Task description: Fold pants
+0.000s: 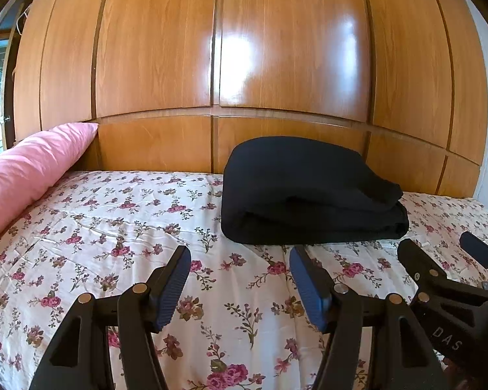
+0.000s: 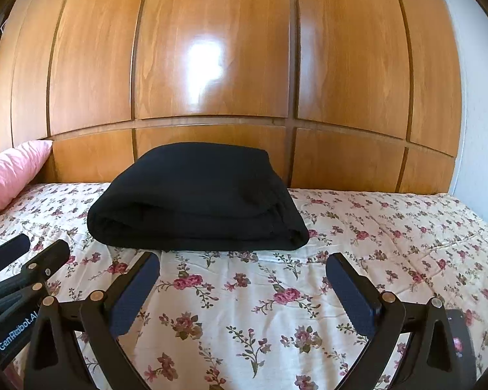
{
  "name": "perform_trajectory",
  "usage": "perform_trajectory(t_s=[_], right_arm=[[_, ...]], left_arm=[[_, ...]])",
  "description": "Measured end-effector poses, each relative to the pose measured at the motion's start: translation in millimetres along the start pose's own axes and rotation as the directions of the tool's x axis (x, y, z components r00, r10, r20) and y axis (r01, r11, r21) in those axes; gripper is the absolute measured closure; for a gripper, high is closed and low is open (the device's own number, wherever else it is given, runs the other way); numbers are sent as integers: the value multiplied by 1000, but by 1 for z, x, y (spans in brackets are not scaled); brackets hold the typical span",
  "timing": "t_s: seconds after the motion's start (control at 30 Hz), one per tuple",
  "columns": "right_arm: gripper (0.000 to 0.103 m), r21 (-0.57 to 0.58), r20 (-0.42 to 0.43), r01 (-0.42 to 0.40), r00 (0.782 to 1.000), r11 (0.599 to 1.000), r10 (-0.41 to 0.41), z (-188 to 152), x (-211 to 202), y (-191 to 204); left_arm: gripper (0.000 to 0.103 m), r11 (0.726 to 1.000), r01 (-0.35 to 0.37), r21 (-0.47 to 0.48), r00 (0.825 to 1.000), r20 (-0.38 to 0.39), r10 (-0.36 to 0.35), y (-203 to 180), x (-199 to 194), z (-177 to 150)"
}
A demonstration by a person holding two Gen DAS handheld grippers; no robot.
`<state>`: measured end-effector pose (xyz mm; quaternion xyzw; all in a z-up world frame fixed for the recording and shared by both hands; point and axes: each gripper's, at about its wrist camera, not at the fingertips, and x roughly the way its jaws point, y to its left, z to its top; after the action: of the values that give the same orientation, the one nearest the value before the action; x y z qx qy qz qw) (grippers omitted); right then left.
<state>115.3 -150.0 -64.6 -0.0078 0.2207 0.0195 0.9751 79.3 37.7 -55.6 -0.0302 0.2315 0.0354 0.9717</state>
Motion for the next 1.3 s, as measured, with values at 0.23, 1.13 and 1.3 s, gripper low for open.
perform_trajectory(t_s=[0.23,1.13,1.3], right_arm=[[1,6,-3,3,1000,1000,-3,0,1,-1],[0,7,-16,5,1000,1000,-5,-2,4,-1],[0,9,-21,5,1000,1000,-5,-2,5,-1]], left_arm=[[39,1000,3,11,1000,6,-3,-2,-2,0],[39,1000,-2,12,1000,3,2,-1,-3,0],[39,1000,-7,7,1000,-6,7,0,-1,0]])
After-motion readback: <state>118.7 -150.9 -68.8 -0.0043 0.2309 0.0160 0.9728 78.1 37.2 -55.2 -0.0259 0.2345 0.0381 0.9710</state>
